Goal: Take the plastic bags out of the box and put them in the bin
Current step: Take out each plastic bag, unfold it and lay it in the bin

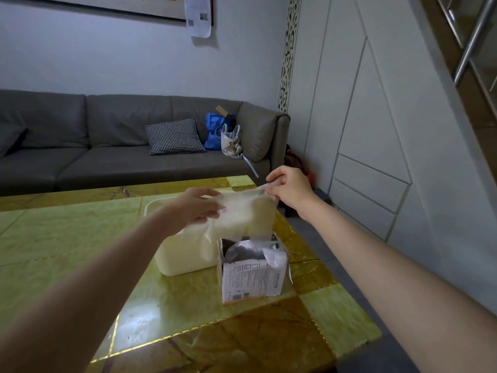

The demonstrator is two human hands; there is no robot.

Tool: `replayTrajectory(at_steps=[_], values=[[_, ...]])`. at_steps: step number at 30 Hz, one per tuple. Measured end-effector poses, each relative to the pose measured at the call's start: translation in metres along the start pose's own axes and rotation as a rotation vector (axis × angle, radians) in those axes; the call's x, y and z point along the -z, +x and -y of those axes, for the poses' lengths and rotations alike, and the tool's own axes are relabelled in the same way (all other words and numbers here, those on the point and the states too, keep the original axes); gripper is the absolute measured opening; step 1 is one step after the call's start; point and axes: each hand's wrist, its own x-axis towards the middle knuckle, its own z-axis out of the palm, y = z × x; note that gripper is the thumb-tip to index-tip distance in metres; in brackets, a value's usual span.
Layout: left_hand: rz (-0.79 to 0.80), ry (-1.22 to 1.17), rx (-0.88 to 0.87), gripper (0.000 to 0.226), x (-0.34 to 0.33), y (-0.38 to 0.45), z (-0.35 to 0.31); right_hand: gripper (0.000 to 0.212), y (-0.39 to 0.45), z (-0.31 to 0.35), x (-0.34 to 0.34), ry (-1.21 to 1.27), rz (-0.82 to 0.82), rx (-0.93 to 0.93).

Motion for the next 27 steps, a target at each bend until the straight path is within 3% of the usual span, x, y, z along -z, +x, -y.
replayTrajectory(at_steps=[5, 11, 13, 16, 18, 20, 22, 24, 27], values=[[-0.269, -0.026, 0.029, 0.012, 0.02, 0.009, 0.017, 0.024, 0.011, 0.003, 0.001, 0.077, -0.163, 0.057], [-0.622, -0.159, -0.022, 0.015, 0.06, 0.024, 0.018, 0.041, 0.024, 0.025, -0.028, 0.259, 0.022, 0.028], [-0.784, -0.066, -0.016, 0.027, 0.073, 0.029, 0.016, 0.041, 0.029, 0.027, -0.045, 0.267, 0.048, 0.007], [-1.027, 0.289, 0.008, 0.035, 0.082, 0.028, 0.009, 0.037, 0.038, 0.022, -0.074, 0.253, 0.071, -0.044], [-1.064, 0.461, -0.159, 0.037, 0.078, 0.026, 0.006, 0.03, 0.042, 0.015, -0.089, 0.235, 0.087, -0.076], [-1.004, 0.6, -0.372, 0.041, 0.07, 0.032, 0.01, 0.028, 0.046, 0.007, -0.101, 0.197, 0.117, -0.091], [-0.799, 0.776, -0.464, 0.044, 0.059, 0.045, 0.017, 0.027, 0.049, 0.0, -0.11, 0.142, 0.148, -0.098], [-0.437, 0.919, -0.316, 0.057, 0.046, 0.063, 0.028, 0.027, 0.052, -0.005, -0.117, 0.029, 0.184, -0.075], [0.038, 1.091, 0.114, 0.083, 0.033, 0.087, 0.051, 0.031, 0.056, -0.015, -0.122, -0.212, 0.295, -0.028]])
